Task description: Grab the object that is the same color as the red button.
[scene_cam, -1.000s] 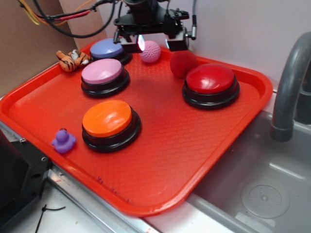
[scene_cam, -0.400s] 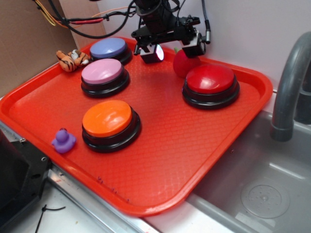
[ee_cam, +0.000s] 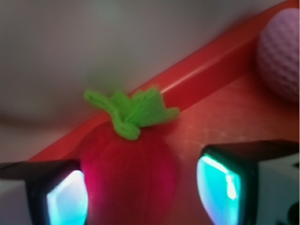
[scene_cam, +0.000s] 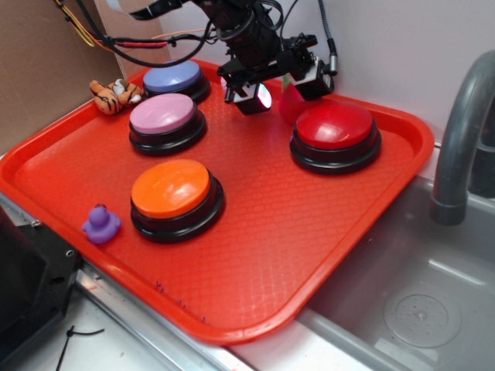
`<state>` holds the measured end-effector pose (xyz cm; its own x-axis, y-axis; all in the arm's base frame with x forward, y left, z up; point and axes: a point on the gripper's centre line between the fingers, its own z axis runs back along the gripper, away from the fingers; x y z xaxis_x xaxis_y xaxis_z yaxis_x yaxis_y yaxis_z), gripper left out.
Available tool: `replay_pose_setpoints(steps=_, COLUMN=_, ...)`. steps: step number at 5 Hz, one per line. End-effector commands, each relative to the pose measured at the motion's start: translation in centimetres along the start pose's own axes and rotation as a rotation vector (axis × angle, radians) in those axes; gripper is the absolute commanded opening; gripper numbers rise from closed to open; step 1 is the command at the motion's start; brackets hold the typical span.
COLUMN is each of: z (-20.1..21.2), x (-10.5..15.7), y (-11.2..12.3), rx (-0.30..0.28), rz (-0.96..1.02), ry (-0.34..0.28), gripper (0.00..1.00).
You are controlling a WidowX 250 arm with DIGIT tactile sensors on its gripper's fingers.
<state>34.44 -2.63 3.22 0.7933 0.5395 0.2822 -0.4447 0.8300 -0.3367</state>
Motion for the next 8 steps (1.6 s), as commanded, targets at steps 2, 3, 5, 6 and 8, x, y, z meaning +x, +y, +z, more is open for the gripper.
replay_pose_setpoints(steps=2, z=0.8, x=1.1, y=1.0, rx=-0.010, rz=-0.010, ry=-0.032, gripper=0.00)
replay_pose_setpoints(steps=3, z=1.3, x=1.3, y=0.7, rx=0.024, rz=-0.040, ry=-0.051, gripper=0.00)
replay_pose_setpoints(steps=5, z=5.5, x=1.4, y=-0.1, rx=0.108, rz=-0.232, ry=-0.012, gripper=0.00)
replay_pose_setpoints(steps=6, z=9.5, x=0.5, y=-1.1, rx=0.161, rz=-0.325, ry=0.062, gripper=0.00)
replay_pose_setpoints(steps=8, z=16.5, x=-2.7, y=-2.1, rx=0.181, rz=-0.430, ry=0.179, gripper=0.00)
